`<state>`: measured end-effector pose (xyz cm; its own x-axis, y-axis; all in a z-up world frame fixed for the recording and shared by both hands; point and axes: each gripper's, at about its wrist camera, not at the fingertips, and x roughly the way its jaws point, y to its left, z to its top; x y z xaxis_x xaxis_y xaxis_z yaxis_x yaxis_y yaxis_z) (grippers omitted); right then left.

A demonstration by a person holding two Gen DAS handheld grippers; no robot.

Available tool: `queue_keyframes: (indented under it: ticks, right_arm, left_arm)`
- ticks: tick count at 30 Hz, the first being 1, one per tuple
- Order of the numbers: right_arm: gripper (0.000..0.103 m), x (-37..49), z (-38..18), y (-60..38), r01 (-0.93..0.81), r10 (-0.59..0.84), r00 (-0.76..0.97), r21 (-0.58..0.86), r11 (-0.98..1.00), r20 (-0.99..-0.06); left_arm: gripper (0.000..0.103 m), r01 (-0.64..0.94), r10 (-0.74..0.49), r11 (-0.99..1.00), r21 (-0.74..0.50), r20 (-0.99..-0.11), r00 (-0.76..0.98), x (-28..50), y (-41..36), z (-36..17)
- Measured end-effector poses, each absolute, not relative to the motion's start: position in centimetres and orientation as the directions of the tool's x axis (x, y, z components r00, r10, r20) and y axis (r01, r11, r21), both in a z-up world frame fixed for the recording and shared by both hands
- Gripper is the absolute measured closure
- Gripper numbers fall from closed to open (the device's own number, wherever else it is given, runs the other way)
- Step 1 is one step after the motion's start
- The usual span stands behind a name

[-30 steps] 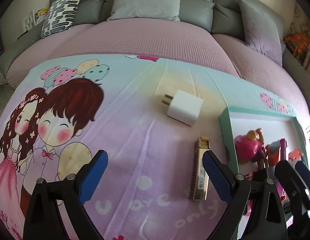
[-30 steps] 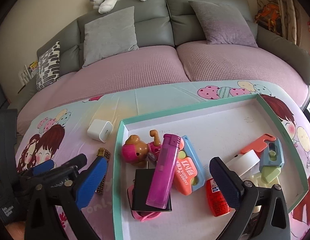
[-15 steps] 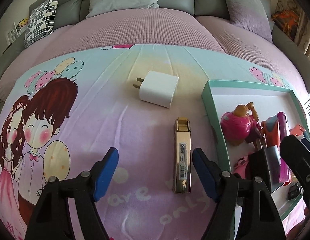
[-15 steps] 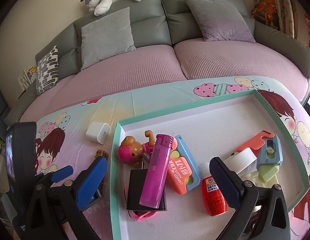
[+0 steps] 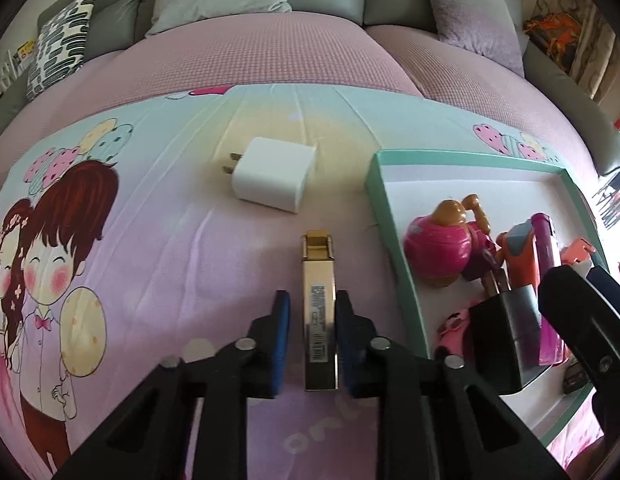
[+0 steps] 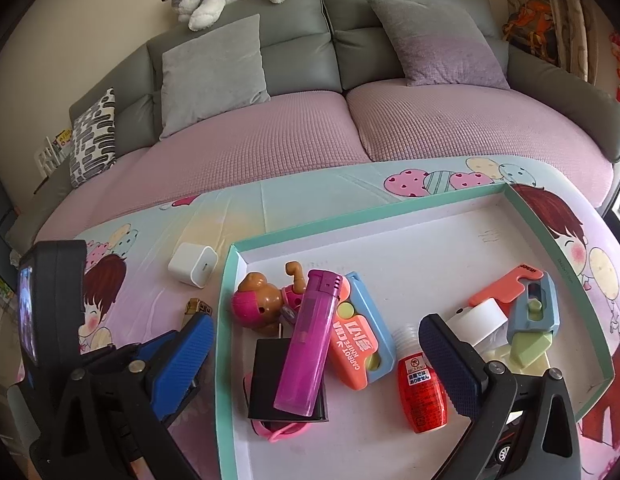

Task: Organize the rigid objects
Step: 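Grasp the gold harmonica upright with the left tool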

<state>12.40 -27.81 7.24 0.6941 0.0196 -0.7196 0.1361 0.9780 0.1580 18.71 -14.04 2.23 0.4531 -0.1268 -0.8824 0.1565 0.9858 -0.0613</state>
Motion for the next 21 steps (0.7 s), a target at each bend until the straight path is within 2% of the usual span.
queue_keyframes:
  ticks: [4, 14, 21]
  right_arm:
    - [0.000, 12.4, 7.4, -27.7, 0.138, 0.007, 0.696, 0.143, 0.980, -0.718]
    - [0.000, 13.0, 7.9, -27.2, 0.131, -0.036, 0.692, 0.076, 0.989, -0.721]
    - [0.000, 15.0, 8.2, -24.9, 0.029, 0.080, 0.708, 0.143, 0.989, -0.701]
  left_arm:
    - [0.087, 0.162, -0.139, 0.984, -0.072, -0.881, 0.452, 18.6, -14.2, 2.2]
    - [0.087, 0.104, -0.093, 0.993, -0.050, -0.877, 0.472, 18.6, -12.6, 2.3]
    - [0.087, -0.018, -0.022, 0.999, -0.035, -0.875, 0.484, 18.5, -8.6, 2.3]
